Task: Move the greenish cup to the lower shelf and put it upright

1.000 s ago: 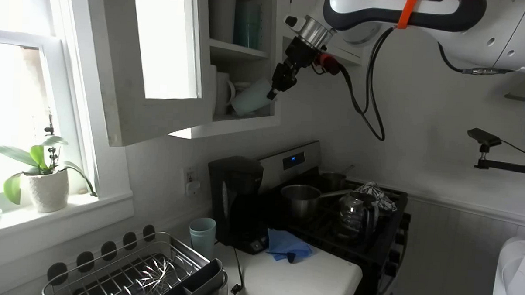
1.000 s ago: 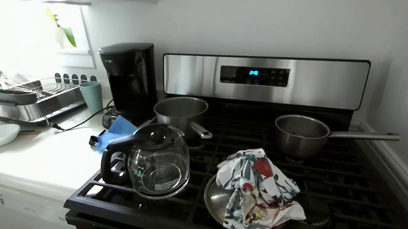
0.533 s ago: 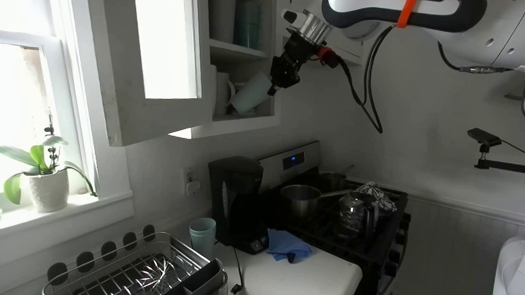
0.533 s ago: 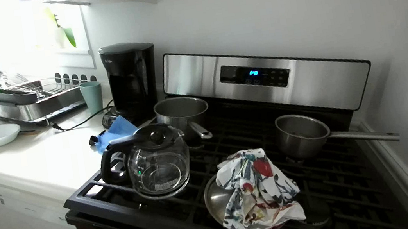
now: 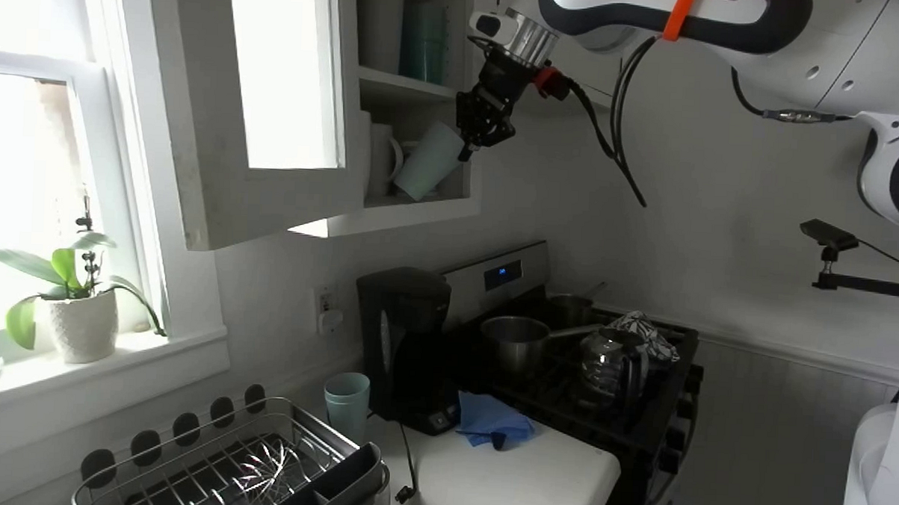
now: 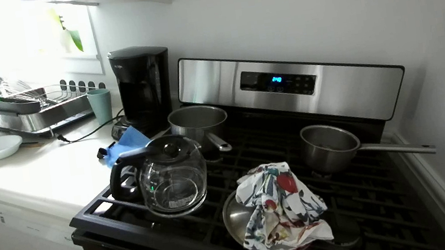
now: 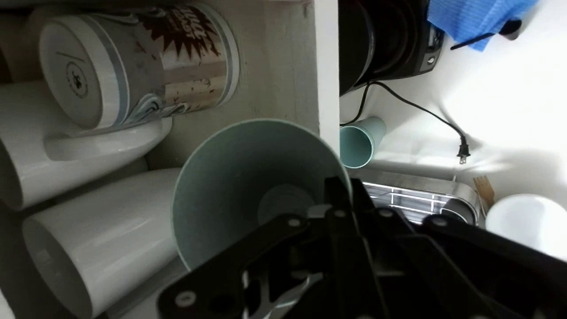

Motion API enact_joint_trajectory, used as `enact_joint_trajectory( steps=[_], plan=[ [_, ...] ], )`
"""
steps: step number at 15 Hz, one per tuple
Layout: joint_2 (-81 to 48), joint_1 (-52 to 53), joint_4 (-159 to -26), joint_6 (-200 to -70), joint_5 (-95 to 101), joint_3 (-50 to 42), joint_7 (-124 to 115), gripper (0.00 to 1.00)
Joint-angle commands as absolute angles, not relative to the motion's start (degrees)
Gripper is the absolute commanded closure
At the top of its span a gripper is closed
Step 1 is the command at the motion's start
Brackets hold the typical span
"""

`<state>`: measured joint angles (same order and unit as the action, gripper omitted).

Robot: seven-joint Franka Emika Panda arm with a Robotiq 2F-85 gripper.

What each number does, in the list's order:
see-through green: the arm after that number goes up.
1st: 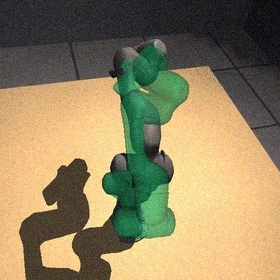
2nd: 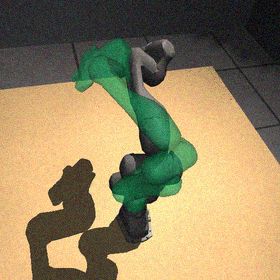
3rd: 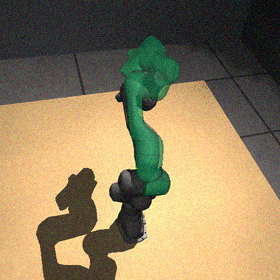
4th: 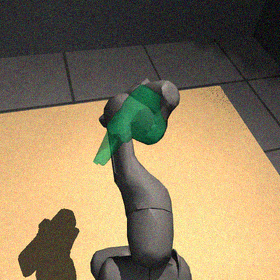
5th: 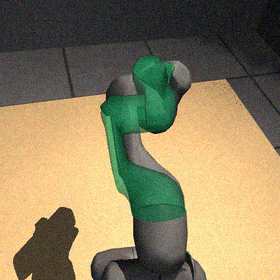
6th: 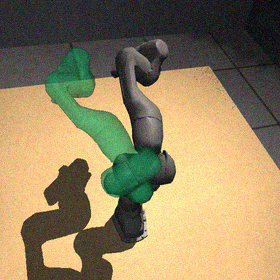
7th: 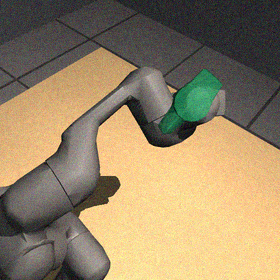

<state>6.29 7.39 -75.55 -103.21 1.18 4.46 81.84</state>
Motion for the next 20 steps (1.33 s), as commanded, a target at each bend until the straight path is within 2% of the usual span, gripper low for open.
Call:
enact_joint_trajectory(
  steps=[1,12,13,14,16,18,19,20],
  plan=[
    [3.1,7.9,-70.0,-100.0,5.7,5.5,86.3,0.99],
    [0.4,8.1,-66.1,-99.7,11.6,6.8,96.2,0.99],
    [0.1,8.1,-66.0,-100.0,11.6,6.9,96.5,0.96],
    [-0.1,8.1,-65.9,-100.3,11.6,6.9,96.7,0.7],
    [-0.6,8.1,-65.6,-101.3,11.4,7.0,96.8,0.62],
    [-1.1,8.1,-65.2,-102.5,11.2,7.1,96.6,0.48],
    [-1.4,8.0,-65.0,-103.0,11.2,7.2,96.5,0.52],
    [-1.7,8.0,-64.9,-103.6,11.0,7.2,96.5,0.86]
  ],
)
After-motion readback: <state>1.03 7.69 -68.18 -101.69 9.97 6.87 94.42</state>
